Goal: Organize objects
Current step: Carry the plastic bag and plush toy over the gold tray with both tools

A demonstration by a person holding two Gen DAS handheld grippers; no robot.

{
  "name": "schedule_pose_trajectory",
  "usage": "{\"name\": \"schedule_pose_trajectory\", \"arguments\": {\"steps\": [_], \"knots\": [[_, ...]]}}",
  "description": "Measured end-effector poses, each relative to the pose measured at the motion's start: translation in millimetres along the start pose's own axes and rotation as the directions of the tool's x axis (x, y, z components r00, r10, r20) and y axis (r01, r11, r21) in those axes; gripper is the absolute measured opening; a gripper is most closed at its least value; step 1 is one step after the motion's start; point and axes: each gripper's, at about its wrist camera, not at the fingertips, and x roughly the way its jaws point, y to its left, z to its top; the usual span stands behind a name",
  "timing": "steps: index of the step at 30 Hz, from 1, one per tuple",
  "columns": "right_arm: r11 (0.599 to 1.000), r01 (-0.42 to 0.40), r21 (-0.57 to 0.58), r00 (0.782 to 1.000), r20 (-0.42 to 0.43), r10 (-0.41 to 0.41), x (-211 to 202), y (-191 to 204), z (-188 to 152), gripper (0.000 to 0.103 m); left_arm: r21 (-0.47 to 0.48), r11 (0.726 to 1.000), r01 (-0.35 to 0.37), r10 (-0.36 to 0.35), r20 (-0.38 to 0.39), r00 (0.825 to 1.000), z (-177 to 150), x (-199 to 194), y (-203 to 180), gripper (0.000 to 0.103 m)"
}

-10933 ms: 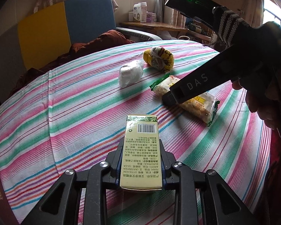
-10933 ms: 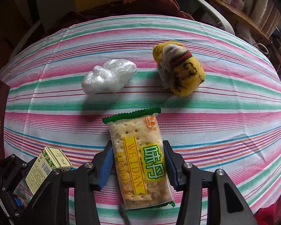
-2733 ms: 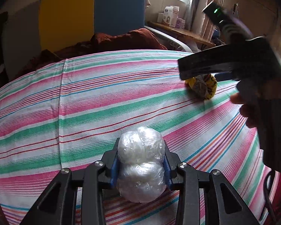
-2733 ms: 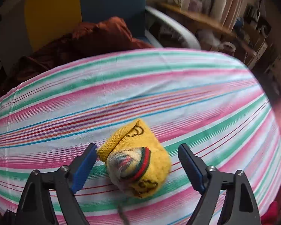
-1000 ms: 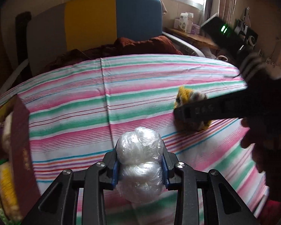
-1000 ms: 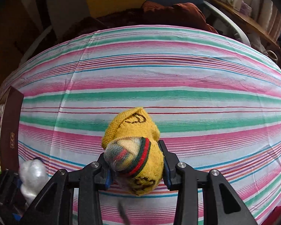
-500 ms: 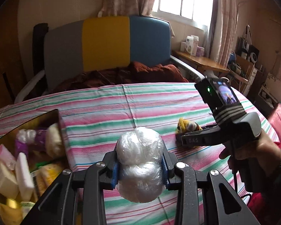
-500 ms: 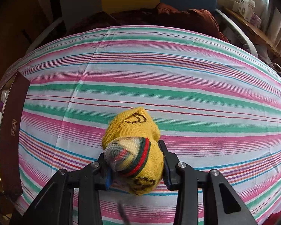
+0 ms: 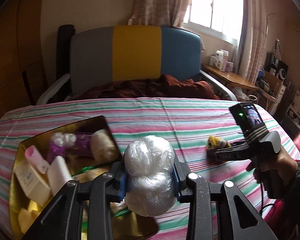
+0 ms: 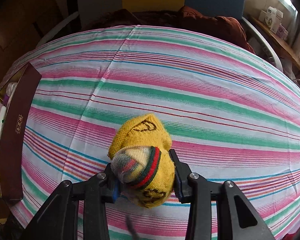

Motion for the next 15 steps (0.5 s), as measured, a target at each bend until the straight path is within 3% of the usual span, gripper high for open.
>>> {"name": "schedule_pose_trajectory", "arguments": {"steps": [7,15], "knots": [[1.000,-0.005,0.020,1.000,-0.026,0.006,-9.6,10.2,-3.8,0.040,-0.034,0.998,-0.049,0.049,-0.011,0.999,-12.2,-10.1,36.3,0.036],[0.991,-0.127,-0.048,0.990,0.046,0.130,-45.9,83.6,2.4,0.040,-0.141,0.985,-0.098,0.096,-0.022,0.995,-29.7,-25.1,93.0,0.036]]}}
